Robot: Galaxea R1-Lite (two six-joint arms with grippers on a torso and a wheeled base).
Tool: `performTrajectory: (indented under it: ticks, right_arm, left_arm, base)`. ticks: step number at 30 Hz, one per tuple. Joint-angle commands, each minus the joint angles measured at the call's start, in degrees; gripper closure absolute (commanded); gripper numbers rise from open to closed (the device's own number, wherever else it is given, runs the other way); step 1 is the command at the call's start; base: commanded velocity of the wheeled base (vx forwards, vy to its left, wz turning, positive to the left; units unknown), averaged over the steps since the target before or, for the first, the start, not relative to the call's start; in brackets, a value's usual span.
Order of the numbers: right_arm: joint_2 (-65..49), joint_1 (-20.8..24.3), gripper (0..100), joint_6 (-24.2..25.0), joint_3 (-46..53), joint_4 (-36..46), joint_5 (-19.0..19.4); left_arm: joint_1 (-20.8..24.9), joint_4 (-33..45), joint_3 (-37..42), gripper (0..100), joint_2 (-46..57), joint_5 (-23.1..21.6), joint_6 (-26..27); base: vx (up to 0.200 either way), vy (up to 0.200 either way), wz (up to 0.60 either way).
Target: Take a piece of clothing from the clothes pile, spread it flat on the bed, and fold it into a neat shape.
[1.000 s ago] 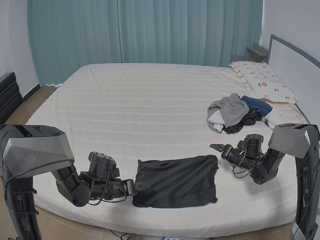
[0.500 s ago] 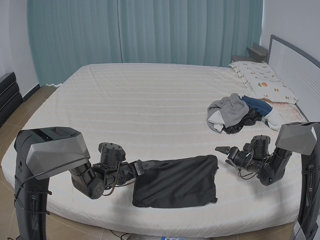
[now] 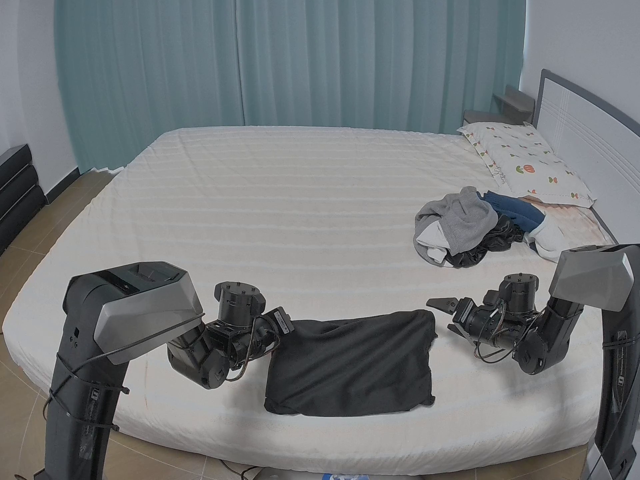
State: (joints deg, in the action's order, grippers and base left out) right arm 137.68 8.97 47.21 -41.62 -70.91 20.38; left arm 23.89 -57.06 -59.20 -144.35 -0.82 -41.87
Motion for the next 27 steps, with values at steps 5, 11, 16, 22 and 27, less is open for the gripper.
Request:
performTrajectory:
  ticks: [5, 11, 16, 22, 27]
  right_arm:
    - [0.0, 0.1, 0, 0.0, 0.3, -0.2, -0.1]
    - [0.1, 0.1, 0, 0.0, 0.6, -0.8, -0.1]
    - [0.1, 0.1, 0, 0.0, 0.6, -0.9, -0.1]
    - [0.4, 0.1, 0, 0.0, 0.6, -0.9, -0.1]
    - [0.5, 0.1, 0, 0.0, 0.6, -0.9, -0.1]
  left_arm:
    - [-0.4, -0.2, -3.0, 100, -1.9, 2.3, -3.4]
    - [-0.9, -0.3, -3.5, 100, -1.9, 3.3, -4.0]
    - [-1.7, -0.1, -5.6, 100, -2.7, 6.0, -6.0]
    - [-1.6, 0.0, -5.8, 100, -2.9, 6.3, -6.0]
    - [-1.6, 0.6, -5.8, 100, -2.9, 6.3, -6.0]
  base:
    - [0.0, 0.0, 0.0]
    - [0.0, 0.0, 0.0]
    - [0.0, 0.0, 0.0]
    - [0.0, 0.0, 0.0]
    - [0.0, 0.0, 0.0]
